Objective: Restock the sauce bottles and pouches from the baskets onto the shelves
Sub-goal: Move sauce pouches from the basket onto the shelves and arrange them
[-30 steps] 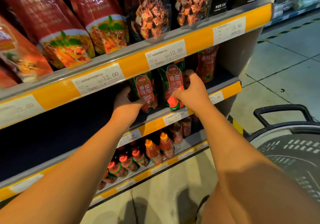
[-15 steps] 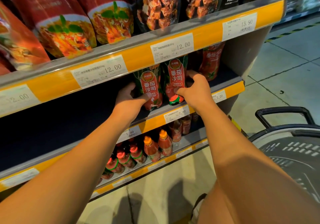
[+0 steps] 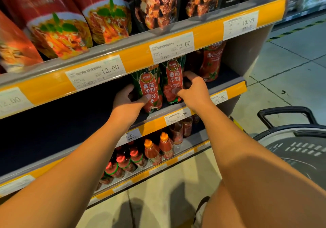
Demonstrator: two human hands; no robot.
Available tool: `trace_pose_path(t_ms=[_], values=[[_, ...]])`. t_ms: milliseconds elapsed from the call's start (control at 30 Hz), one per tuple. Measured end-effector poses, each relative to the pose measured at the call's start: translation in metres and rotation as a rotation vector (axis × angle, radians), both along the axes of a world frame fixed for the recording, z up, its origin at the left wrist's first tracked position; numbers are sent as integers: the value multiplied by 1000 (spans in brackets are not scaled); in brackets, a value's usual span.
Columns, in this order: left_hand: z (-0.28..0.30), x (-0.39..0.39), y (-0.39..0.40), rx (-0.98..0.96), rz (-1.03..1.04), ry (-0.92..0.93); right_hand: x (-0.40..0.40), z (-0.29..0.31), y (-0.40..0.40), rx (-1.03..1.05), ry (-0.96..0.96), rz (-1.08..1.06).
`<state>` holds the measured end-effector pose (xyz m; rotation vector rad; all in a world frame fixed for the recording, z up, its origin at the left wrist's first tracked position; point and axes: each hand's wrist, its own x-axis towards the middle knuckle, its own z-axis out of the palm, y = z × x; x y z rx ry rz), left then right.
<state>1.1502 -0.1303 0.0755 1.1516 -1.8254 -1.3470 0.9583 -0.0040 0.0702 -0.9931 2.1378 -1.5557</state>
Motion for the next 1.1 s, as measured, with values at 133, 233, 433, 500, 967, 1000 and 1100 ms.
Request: trace_pose_path(t_ms=[133,233,433,500,967,1000,1100], values=[[-5,2,3,-64,-10,-9,-16,5,8,69,81,112],[-7,3,4,-95,-27,-23,-20,-1,13,82,108,142],[-11,0,7,-122,-44,-36,-26,0,8,80,68,125],[-11,-2,6,-112,-30,-41,-27,-1,8,86,72,125],[7,11,3,-106,-78,-81,-10,21,20,154,168,35],[12,18,5,-129,-86,-65,-8,22,23,157,166,-7],[24,50,15,-195,-122,-33,3,28,31,200,208,-168]])
